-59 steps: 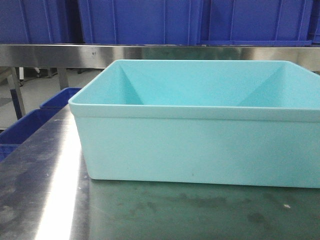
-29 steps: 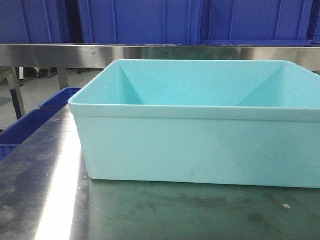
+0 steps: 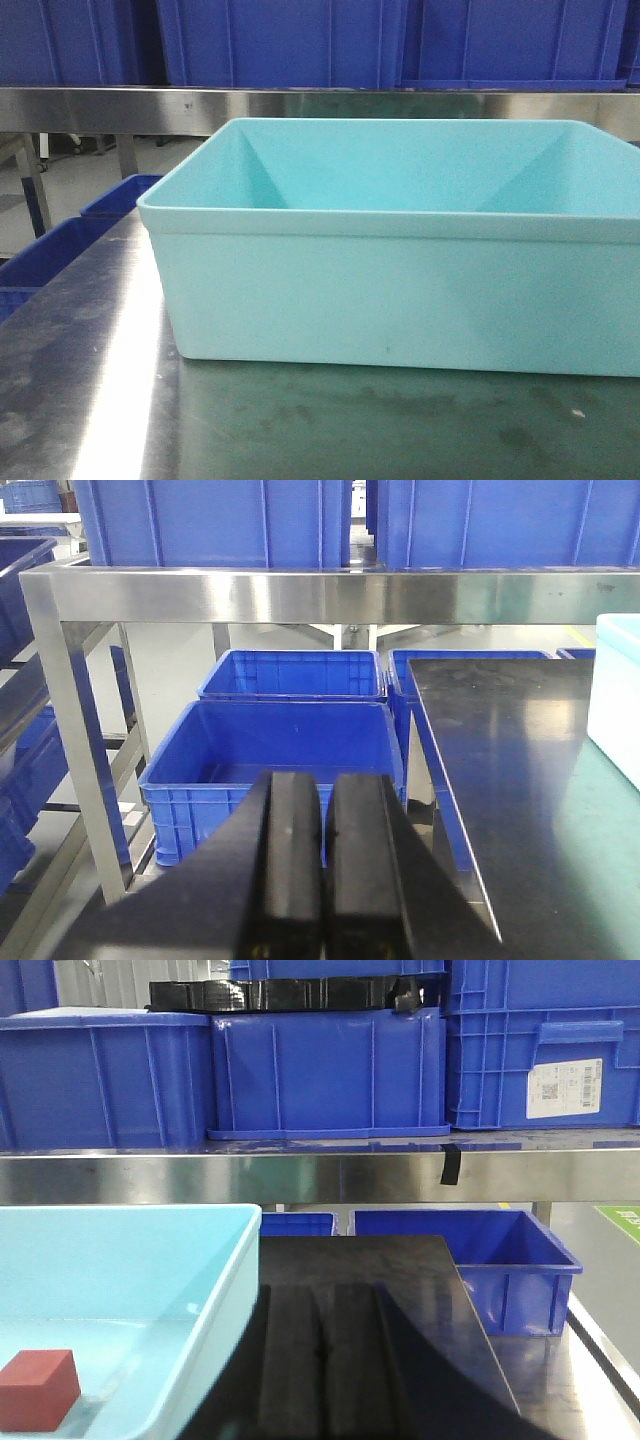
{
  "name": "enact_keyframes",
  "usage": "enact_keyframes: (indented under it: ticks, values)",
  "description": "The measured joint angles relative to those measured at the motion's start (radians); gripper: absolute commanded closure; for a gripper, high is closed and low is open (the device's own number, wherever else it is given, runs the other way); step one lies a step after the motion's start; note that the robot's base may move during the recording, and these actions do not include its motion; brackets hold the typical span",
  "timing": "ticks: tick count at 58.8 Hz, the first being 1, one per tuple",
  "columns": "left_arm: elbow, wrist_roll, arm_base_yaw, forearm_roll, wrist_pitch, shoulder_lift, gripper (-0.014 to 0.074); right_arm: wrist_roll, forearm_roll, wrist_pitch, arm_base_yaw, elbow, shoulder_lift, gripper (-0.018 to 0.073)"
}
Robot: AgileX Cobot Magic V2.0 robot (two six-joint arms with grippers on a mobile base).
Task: Pick red cube and place on left shelf
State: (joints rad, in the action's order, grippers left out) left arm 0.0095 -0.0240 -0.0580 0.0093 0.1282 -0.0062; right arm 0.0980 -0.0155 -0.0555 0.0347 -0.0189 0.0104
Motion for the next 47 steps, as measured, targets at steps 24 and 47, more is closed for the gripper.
enact_keyframes:
  ticks: [24, 47]
  values:
    - [0.0, 0.0, 0.0, 0.0, 0.0, 0.0, 0.0495, 0.0, 0.0, 0.015, -0.046, 0.447, -0.498, 0.0503]
    - [0.0, 0.0, 0.0, 0.0, 0.0, 0.0, 0.0495, 0.0, 0.047, 0.378, -0.192, 1.016, -1.155, 0.0503]
